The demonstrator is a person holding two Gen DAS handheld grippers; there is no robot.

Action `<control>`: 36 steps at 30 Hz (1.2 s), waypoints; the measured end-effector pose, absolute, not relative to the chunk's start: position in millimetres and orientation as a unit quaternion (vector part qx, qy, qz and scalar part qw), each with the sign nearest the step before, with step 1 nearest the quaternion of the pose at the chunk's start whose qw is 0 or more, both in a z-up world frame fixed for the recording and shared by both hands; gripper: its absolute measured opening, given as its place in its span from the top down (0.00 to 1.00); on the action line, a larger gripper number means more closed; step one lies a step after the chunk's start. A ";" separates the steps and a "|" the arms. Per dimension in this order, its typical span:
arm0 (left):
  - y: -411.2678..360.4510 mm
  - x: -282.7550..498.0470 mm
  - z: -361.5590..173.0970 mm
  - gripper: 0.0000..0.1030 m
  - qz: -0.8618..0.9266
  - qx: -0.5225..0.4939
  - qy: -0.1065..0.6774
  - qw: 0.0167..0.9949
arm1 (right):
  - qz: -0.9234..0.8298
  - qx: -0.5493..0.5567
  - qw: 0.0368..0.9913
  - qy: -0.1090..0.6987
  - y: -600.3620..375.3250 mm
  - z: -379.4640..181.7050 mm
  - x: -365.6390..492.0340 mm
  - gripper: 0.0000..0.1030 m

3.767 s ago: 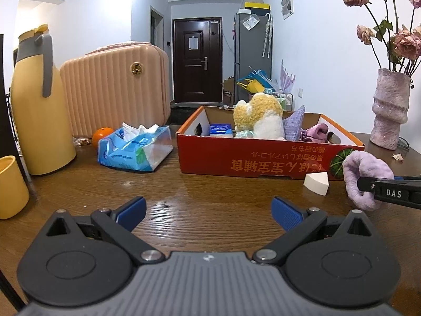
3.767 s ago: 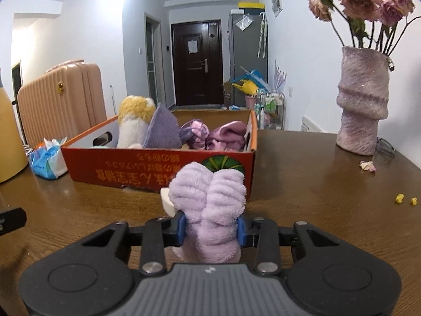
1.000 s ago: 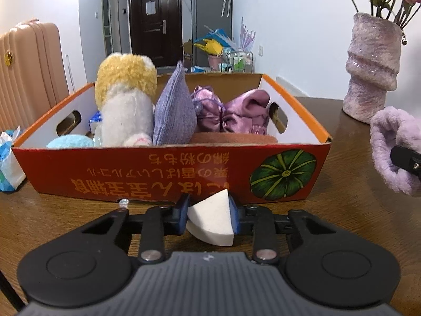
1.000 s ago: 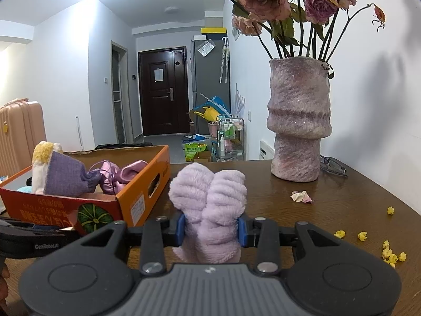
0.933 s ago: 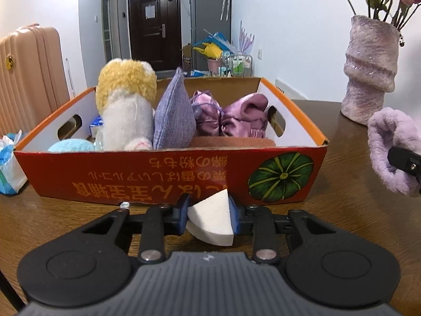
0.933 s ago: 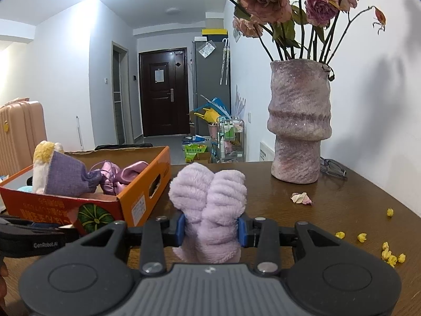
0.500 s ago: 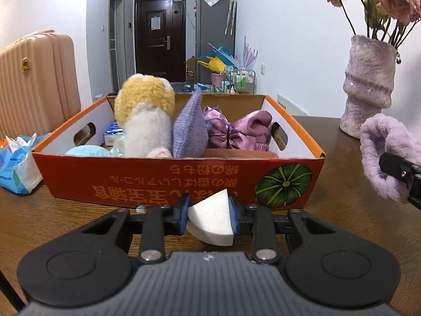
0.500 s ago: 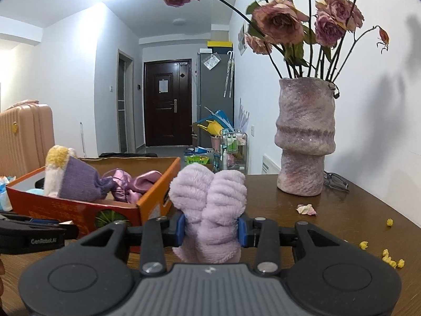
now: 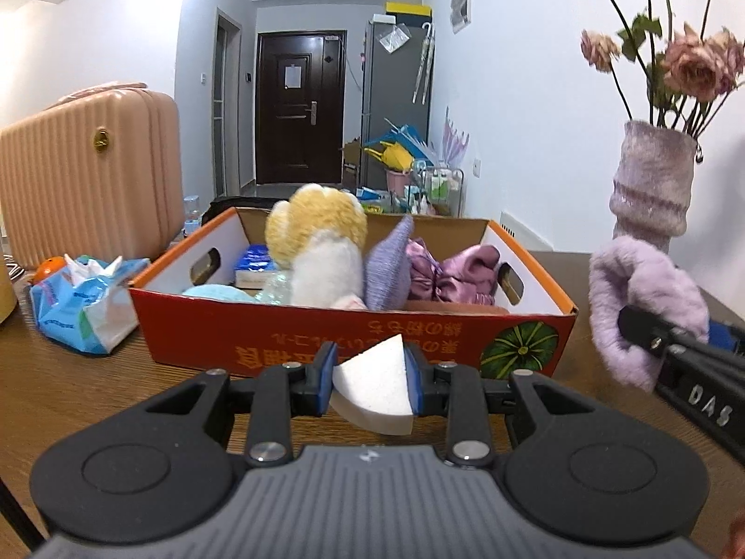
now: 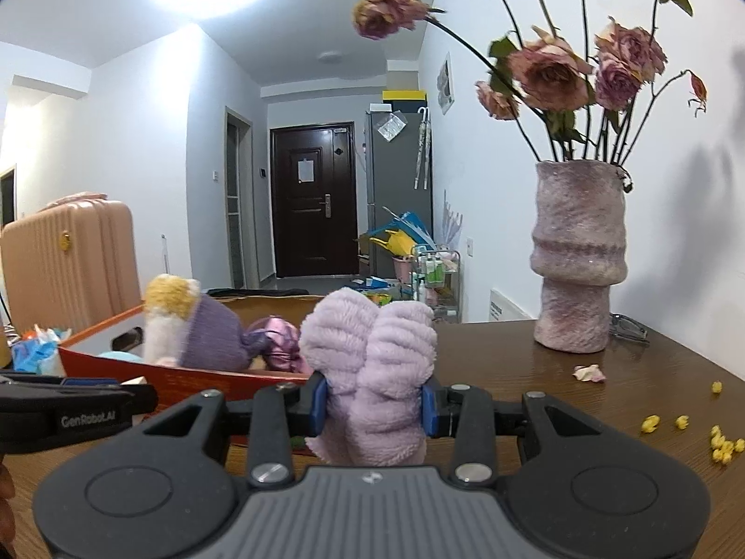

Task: Organize soft objects
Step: 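Carry the sponge with the left gripper over the box while the right carries the fuzzy item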

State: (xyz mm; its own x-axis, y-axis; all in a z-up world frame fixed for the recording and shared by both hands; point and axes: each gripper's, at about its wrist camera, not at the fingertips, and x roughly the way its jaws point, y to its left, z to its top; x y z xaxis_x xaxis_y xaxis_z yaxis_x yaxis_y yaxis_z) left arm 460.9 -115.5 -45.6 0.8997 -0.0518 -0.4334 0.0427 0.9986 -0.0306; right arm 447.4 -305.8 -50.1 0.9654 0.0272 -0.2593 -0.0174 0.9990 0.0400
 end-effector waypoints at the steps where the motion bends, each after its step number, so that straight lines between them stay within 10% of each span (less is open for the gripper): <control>1: -112.8 458.2 -45.1 0.70 -0.024 -0.012 0.220 0.975 | 0.013 0.019 0.991 0.130 -301.5 -49.8 445.9 0.65; 36: -40.6 458.8 -10.2 0.70 0.028 -0.037 0.138 0.989 | -0.018 0.040 0.995 0.093 -224.2 -44.5 473.7 0.65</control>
